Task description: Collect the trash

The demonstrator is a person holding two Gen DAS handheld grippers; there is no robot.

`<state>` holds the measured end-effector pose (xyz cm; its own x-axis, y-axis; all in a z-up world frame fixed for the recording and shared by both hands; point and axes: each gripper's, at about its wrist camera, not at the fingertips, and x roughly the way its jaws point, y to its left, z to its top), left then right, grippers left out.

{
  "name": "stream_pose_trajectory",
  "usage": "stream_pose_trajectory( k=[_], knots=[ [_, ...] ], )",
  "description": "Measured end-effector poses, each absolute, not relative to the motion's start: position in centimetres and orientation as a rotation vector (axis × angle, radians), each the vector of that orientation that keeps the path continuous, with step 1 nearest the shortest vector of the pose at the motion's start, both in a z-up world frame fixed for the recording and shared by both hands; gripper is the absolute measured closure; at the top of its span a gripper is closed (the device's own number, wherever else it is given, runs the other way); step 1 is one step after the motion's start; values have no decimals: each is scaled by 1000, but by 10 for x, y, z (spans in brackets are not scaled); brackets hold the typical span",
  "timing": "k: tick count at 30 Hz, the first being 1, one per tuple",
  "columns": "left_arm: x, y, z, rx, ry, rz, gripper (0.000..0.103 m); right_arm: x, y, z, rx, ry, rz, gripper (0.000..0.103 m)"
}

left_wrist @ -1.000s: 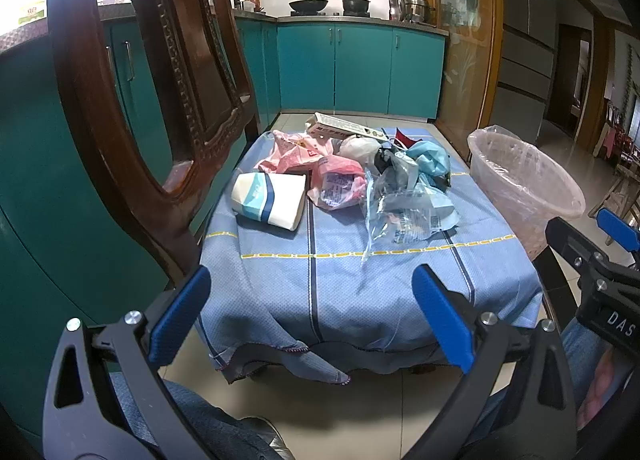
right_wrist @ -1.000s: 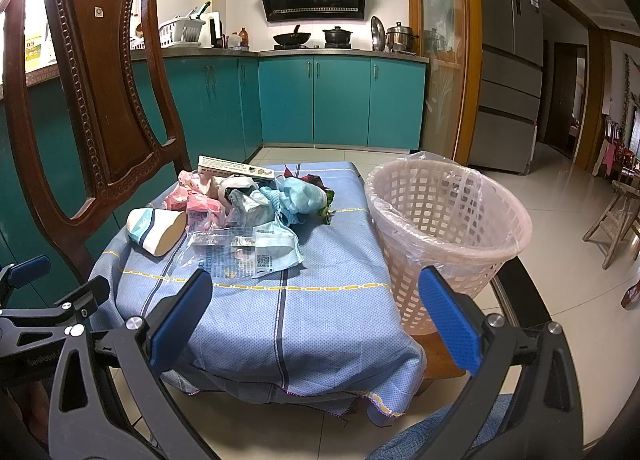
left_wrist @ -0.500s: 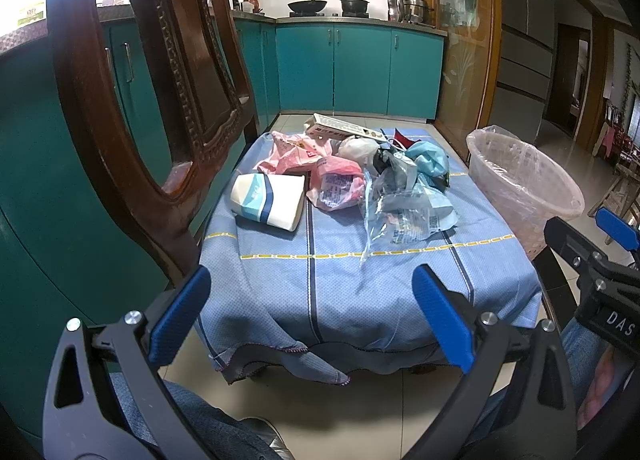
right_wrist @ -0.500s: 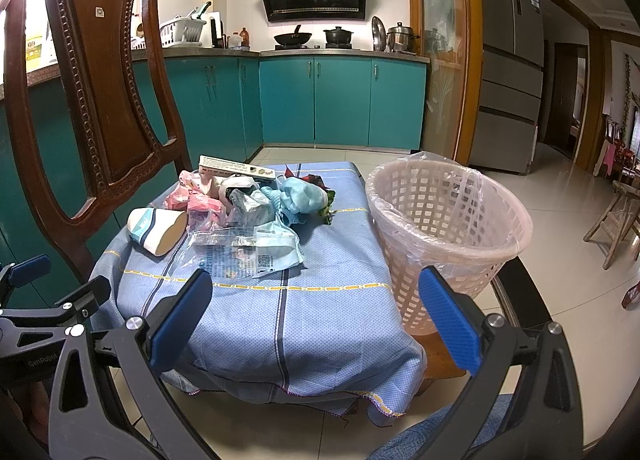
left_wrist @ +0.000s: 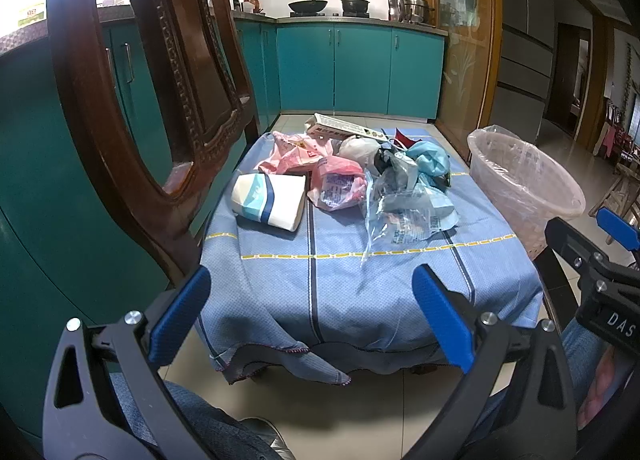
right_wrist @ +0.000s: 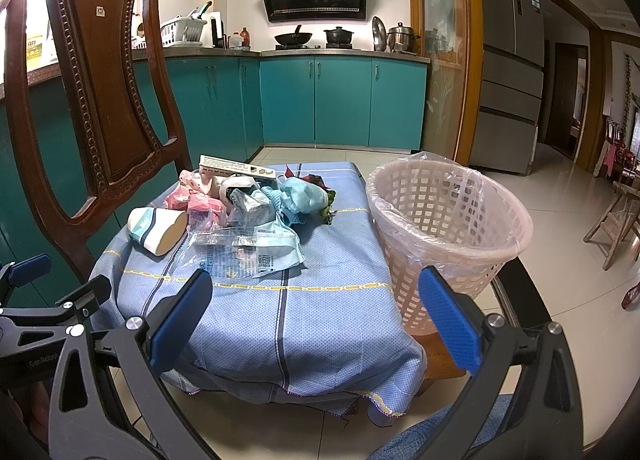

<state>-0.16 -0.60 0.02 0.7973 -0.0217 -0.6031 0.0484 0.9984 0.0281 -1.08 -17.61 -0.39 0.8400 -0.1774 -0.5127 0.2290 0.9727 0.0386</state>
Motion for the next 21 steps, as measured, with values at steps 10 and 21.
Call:
stream_pose_trajectory(
  k=[10,21],
  knots=[
    [-3,-6,1,47,645,-37,3,-11,-176,-4,103,531,-215,3],
    [-5,-8,2,64,636,-37,3,-11,-173,-2,104,528,-212,3]
  ],
)
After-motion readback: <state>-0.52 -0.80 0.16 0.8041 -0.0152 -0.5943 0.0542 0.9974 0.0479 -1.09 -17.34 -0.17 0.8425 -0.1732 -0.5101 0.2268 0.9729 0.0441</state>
